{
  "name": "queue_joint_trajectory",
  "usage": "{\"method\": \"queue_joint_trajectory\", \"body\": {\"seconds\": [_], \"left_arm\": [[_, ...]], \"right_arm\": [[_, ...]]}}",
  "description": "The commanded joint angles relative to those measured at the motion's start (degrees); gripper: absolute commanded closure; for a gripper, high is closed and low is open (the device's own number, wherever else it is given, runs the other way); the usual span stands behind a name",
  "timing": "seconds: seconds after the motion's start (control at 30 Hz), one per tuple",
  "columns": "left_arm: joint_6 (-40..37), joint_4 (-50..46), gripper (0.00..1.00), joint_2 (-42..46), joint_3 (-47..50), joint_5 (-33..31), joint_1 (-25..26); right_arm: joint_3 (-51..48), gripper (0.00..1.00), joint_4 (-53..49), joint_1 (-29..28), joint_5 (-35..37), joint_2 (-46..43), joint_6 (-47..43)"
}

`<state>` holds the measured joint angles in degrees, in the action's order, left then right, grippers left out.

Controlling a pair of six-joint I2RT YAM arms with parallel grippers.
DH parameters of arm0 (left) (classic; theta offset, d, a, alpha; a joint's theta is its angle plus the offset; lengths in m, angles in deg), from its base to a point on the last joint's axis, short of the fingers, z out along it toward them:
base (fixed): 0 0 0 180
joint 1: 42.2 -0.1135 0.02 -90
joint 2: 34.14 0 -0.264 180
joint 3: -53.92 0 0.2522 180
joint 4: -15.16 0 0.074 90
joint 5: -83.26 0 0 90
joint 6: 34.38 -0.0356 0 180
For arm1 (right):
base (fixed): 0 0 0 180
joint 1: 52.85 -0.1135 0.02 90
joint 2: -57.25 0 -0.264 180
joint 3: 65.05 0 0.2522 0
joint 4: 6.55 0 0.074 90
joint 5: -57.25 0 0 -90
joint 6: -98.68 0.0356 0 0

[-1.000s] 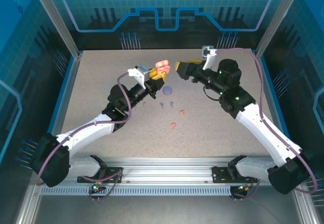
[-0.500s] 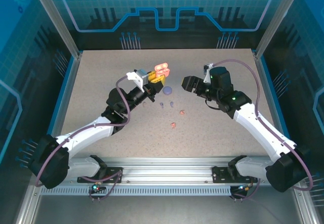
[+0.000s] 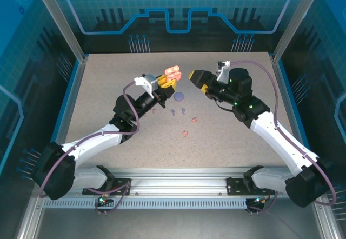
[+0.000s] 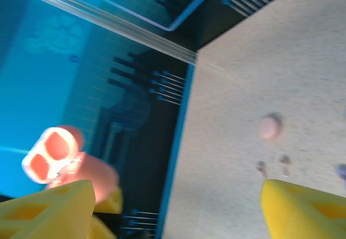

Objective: Insert wireless bluetooth earbuds into charging case

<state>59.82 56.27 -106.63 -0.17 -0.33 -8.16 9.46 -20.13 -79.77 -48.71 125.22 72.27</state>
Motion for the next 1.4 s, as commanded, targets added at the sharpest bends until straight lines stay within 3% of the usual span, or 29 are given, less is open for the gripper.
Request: {"method": "queue_joint_trajectory", "body": {"seconds": [0.0,0.33,0.63,1.37], "left_arm": [[0.2,4.7,1.00,-1.0,0.5,-0.5,0.3],[-0.4,3.5,1.00,-1.3,-0.6,-0.3,0.3],[-0.6,3.1,1.00,-1.9,-1.0,-0.6,0.3],[-1.2,3.5,1.00,-2.7,-1.9,-1.0,0.3]], "right_arm": [[0.7,0.18,10.0,-2.3,-2.4,1.6,6.5],[7.6,0.20,11.9,-6.9,-2.2,9.4,7.8],[7.2,0.38,11.5,-6.8,-2.2,9.3,7.3],[2.4,0.43,13.2,-4.7,-3.4,7.0,10.4]]}}
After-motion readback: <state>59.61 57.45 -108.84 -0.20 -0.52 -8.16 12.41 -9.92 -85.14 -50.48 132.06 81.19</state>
